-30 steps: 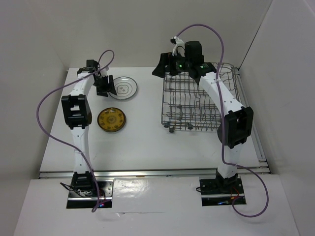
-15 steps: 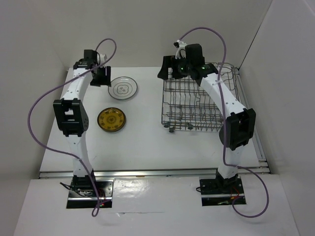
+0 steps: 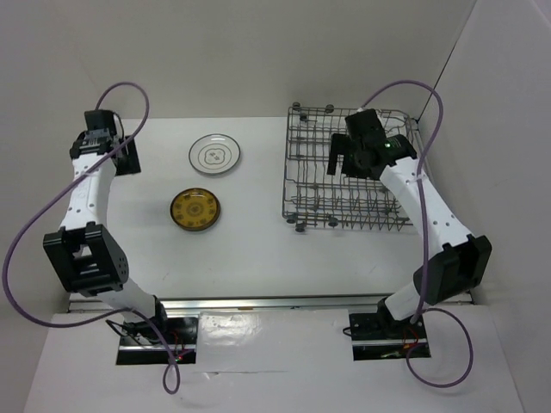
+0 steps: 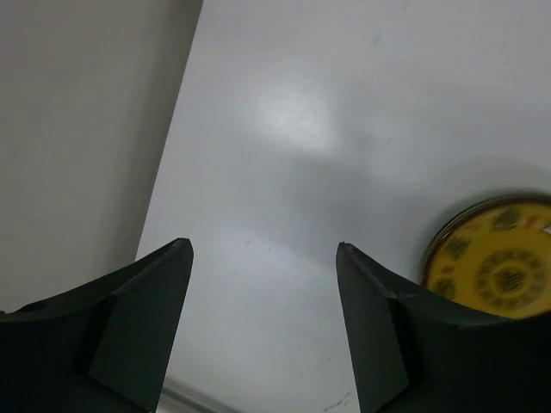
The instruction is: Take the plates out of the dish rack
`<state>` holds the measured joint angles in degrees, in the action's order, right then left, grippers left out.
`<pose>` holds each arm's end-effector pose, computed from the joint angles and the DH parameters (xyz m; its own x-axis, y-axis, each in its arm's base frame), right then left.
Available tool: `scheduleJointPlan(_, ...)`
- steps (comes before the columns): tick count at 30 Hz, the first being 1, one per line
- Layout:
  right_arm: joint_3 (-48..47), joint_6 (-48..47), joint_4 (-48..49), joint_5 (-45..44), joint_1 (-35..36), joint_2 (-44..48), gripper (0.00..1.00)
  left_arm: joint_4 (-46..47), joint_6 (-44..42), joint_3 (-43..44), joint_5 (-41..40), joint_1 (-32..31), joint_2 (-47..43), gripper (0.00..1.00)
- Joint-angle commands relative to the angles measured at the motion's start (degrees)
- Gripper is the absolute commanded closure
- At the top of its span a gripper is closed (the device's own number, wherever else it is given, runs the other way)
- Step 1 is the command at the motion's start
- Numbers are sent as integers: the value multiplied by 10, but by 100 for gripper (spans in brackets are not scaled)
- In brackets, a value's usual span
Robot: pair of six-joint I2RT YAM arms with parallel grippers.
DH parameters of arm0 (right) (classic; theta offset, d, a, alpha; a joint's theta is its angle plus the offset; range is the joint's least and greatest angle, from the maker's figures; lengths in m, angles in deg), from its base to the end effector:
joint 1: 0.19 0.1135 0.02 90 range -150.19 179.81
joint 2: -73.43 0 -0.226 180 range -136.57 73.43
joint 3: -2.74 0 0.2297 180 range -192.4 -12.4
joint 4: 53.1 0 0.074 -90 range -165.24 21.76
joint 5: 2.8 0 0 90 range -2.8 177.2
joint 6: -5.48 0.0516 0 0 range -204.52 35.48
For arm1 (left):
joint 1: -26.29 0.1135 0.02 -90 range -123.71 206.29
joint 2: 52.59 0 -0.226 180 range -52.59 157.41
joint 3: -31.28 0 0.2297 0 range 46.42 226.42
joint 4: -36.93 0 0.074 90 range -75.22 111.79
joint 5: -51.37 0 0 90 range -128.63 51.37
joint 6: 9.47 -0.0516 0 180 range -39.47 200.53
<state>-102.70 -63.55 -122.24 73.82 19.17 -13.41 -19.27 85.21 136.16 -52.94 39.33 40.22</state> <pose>0.2909 0.0896 0.3165 -0.7459 0.1069 -0.6574 0.0891 0.9942 0.0606 0.3329 0.0902 0.3009 -0.6441 -0.2303 -0.7294 -0.4455 0.8881 0.1130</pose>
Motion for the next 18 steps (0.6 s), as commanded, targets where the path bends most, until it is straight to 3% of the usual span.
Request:
scheduleJointPlan(1,35,45,-77,-66,-8,61,0,-28,-26,-94,-35,34,-87,19)
scheduleJointPlan(6,59,67,-103,-48,-8,143,0,-73,-127,-171,-6,52,-236,18)
scheduleJointPlan(12,92,81,-156,-31,-8,263,0,-155,-208,-210,6,68,-338,15)
scheduleJointPlan(18,87,71,-174,50,-8,320,0,-208,-209,-250,0,68,-427,13)
